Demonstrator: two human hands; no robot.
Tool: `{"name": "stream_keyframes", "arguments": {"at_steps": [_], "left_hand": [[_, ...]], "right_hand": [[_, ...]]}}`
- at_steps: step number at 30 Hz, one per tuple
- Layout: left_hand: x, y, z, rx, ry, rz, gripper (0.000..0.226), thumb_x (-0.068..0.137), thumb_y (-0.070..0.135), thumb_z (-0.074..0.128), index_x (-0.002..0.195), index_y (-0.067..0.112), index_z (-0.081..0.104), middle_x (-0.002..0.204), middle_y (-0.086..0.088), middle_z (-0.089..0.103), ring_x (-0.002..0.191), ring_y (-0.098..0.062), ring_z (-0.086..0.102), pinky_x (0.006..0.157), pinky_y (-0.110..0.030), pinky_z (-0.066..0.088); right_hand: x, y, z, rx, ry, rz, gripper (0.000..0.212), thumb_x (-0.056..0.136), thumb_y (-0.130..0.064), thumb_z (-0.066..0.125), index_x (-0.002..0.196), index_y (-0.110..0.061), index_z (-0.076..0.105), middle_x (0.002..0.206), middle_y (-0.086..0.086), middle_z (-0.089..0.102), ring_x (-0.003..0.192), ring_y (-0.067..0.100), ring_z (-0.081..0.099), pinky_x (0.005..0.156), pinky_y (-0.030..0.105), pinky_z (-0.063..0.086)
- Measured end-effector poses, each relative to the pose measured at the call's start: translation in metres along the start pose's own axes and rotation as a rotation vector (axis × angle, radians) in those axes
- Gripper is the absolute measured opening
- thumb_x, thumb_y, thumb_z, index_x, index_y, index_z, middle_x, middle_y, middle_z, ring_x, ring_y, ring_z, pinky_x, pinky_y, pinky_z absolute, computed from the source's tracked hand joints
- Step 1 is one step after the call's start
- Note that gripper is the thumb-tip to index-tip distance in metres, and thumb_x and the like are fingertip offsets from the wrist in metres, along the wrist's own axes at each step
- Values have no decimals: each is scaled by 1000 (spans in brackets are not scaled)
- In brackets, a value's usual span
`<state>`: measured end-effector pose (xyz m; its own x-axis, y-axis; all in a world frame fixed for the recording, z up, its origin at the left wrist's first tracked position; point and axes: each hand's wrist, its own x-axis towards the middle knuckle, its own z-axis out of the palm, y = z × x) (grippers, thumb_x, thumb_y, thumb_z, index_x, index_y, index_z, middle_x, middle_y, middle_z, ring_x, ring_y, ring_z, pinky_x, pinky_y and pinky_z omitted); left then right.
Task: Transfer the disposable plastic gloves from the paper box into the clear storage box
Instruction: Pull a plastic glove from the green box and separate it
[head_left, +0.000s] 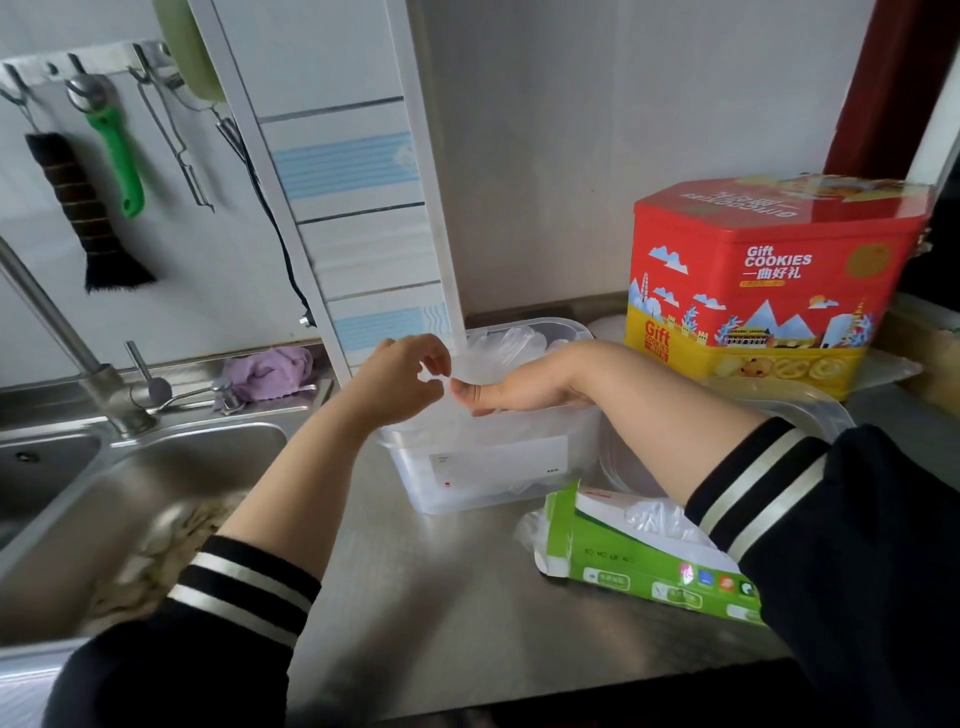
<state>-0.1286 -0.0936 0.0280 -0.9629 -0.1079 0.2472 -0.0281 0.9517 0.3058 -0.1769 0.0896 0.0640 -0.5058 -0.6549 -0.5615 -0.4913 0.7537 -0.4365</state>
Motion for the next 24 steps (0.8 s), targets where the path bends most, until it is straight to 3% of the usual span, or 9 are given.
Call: {"name": "stream_keyframes", "arguments": {"at_steps": [4,7,9,11,13,16,20,22,24], "left_hand": [[-10,9,6,110,-9,-50,22,86,14,58,95,34,57,91,21,55,103,-18,50,94,-37,41],[-13,18,8,189,-37,-70,20,88,16,56,105,26,61,104,13,64,107,-19,52,92,-34,41],[-14,18,7,135,-12,-93,19,87,14,56,100,26,62,106,9,68,107,-22,56,94,-37,45],[-15,17,4,96,13,-109,15,88,16,57,96,27,62,104,7,69,105,-25,58,93,-41,47],[-19,21,-2,103,52,-98,13,91,18,56,98,25,64,103,8,70,103,-26,57,92,-41,47],[-28,40,-8,117,277,-1,17,93,17,55,105,20,66,107,5,70,105,-27,57,89,-39,45],[-59,102,0,-211,574,107,13,94,15,55,101,20,64,101,10,69,96,-12,60,77,-25,43],[-76,127,26,-377,537,159,12,93,19,54,99,23,63,95,15,70,92,-7,63,74,-24,46],[-85,139,61,-413,368,158,16,91,28,54,103,26,64,95,14,71,94,-8,64,79,-30,50]], "right_hand": [[4,10,-1,0,14,-57,86,82,-80,11,149,-30,33,152,-10,34,141,13,27,118,35,17],[1,15,-1,5,74,-146,72,91,-68,12,148,-28,33,143,-10,44,127,5,37,116,30,17],[1,23,-1,74,228,-245,68,93,-63,22,139,-19,47,134,-5,55,118,9,52,112,32,31],[-6,34,0,215,440,-350,58,90,-60,39,122,-15,58,115,-2,66,101,14,65,92,30,47],[-21,47,4,412,689,-478,38,92,-44,53,109,-12,63,98,-1,69,82,12,67,77,28,49],[-55,70,19,643,911,-599,19,94,-21,59,101,-5,66,89,8,72,72,15,65,73,29,53],[-76,107,55,557,818,-393,7,85,-27,67,87,-20,69,83,3,72,76,16,68,79,32,56],[-74,124,79,433,732,-212,15,79,-38,73,87,-24,70,85,-4,71,83,15,66,83,39,55],[-72,134,99,323,647,-85,23,78,-42,75,92,-24,69,87,-6,68,84,15,65,80,36,54]]}}
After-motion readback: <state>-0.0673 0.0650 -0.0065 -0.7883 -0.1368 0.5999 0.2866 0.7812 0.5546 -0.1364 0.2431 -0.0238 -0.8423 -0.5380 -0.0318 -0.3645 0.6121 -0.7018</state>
